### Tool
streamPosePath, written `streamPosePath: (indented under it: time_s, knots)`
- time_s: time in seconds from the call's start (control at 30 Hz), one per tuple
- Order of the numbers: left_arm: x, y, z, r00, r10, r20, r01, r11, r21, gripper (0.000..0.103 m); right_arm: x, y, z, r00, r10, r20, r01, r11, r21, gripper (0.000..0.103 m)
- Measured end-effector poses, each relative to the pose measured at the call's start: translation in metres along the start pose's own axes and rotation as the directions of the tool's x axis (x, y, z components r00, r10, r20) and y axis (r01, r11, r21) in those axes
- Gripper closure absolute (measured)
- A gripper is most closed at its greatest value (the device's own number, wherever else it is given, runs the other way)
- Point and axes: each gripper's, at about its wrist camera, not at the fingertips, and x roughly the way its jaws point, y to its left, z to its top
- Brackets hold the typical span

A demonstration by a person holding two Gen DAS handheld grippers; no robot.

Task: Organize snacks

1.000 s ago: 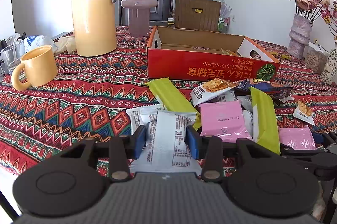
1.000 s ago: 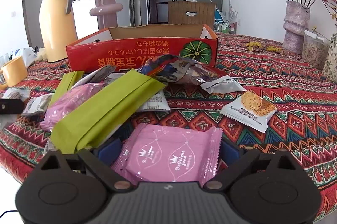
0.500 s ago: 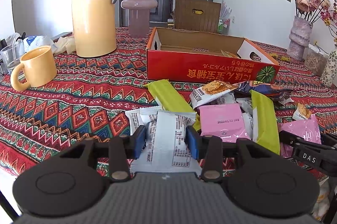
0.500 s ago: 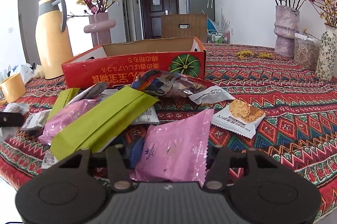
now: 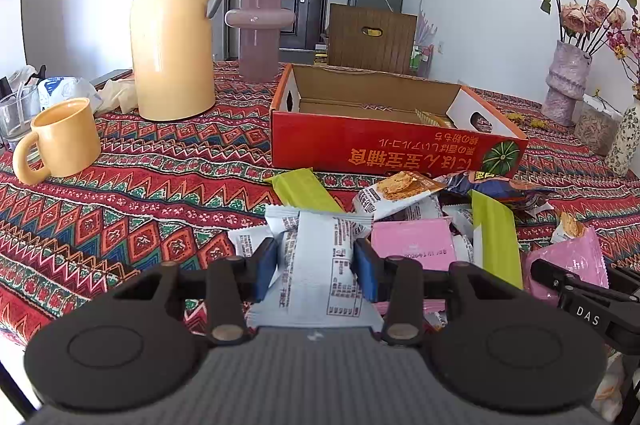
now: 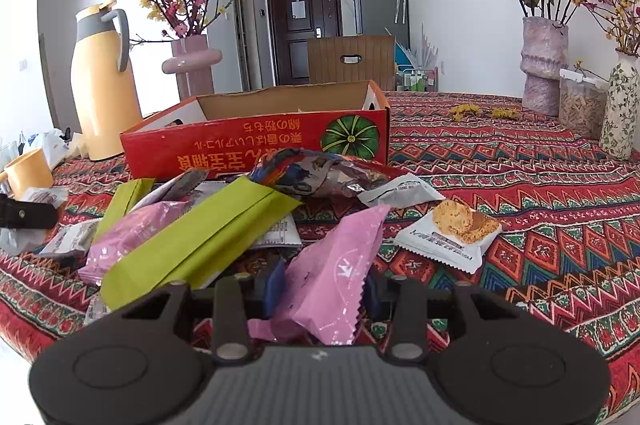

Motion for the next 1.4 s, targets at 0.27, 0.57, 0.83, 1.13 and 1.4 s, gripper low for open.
streamPosePath:
  time_s: [0.27,0.57,0.83,1.13,1.4]
  knots:
    - [0.001,0.002,-0.002,1.000,-0.001,-0.006,0.001,1.000,-0.007,0.060,0.011,0.011,-0.009,0.999,-0.017,-0.043,0.014,0.998,-0.068,0.028]
    - [0.002,-0.002,-0.003,1.000,-0.004,-0.012,0.004,1.000,0.004,0.060,0.005,0.016,-0.015,1.000,-0.004,0.014,0.006,0.994,-0.114,0.056]
    - [0.002,0.002,-0.001,1.000,0.000,-0.010,0.000,1.000,-0.004,0.060,-0.002,0.007,-0.012,0.999,0.007,0.043,-0.005,0.998,-0.065,0.085]
    - [0.008,-0.002,0.009,1.000,-0.001,0.000,0.001,1.000,0.001,0.060,-0.022,0.000,0.000,0.991,0.036,0.132,-0.030,0.999,-0.042,0.085]
    - [0.018,-0.011,0.035,1.000,0.006,0.027,-0.006,1.000,0.018,0.060,-0.029,-0.007,0.022,0.978,0.066,0.197,-0.058,0.997,-0.048,0.085]
